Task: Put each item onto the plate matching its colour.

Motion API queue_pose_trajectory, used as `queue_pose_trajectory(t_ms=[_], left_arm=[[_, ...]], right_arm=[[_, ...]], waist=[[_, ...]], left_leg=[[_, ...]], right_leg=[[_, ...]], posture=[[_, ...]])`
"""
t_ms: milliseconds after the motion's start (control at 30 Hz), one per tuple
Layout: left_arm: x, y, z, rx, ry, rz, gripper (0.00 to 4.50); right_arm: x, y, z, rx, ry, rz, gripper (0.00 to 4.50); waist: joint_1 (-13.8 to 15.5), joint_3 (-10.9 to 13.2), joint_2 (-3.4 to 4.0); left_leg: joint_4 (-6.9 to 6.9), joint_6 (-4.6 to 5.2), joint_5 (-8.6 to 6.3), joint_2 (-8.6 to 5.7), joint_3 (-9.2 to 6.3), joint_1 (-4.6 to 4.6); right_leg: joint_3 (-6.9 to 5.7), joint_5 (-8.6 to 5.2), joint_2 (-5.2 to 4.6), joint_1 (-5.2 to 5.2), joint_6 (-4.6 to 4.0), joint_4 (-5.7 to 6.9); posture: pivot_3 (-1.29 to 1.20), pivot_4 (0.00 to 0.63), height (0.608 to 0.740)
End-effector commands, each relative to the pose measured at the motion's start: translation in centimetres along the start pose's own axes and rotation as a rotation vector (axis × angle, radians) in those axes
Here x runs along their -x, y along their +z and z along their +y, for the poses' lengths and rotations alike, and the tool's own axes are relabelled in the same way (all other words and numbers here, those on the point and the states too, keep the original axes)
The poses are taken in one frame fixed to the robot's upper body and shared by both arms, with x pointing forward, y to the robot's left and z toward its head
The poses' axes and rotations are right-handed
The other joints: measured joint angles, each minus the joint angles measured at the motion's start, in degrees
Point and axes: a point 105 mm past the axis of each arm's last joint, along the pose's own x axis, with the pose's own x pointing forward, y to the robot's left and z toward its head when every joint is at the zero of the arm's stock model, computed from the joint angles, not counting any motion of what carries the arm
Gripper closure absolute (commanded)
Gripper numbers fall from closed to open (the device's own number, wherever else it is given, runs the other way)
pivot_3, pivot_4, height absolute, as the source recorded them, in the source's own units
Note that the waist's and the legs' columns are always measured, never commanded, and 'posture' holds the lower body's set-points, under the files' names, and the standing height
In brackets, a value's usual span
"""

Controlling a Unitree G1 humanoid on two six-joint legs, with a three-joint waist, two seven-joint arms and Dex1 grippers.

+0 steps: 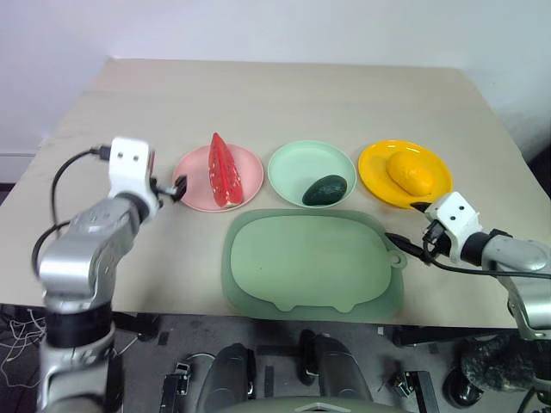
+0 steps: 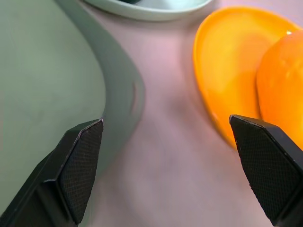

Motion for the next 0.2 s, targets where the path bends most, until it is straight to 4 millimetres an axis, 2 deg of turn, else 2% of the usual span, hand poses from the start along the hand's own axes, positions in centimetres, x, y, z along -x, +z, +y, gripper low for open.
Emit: queue_pose_trajectory(t_ms=[33,100,200], left_arm=[[3.0,-1.1,0.2,-0.058,-0.034,-0.074,0.02],[3.9,-2.7,-0.1,-0.047,-0.041,-0.065,0.02],[4.0,-3.4,-0.9,-0.052,-0.058,-0.079,0.02]], right_arm=[[1.4,1.4,0.4,-0.079,0.064,-0.088,0.00],[1.7,0.7,0.9,-0.114,0.099,-0.075,0.00],[1.4,0.2,1.2,-0.139,0.099,-0.078,0.00]], waist=[[0.2,0.0,0.00],[0.7,0.0,-0.03],[1.7,0.0,-0.03]], left_leg=[[0.02,0.02,-0.01,0.01,0.00,0.00],[0.04,0.45,-0.25,0.00,-0.07,-0.01],[0.16,0.47,-0.27,0.00,-0.09,-0.02]], right_leg=[[0.00,0.00,0.00,0.01,-0.01,-0.03],[-0.05,-0.06,-0.03,0.05,-0.10,-0.04],[-0.07,-0.14,-0.04,0.08,-0.23,-0.05]], posture=[[0.00,0.150,0.740],[0.00,0.150,0.740],[0.00,0.150,0.740]])
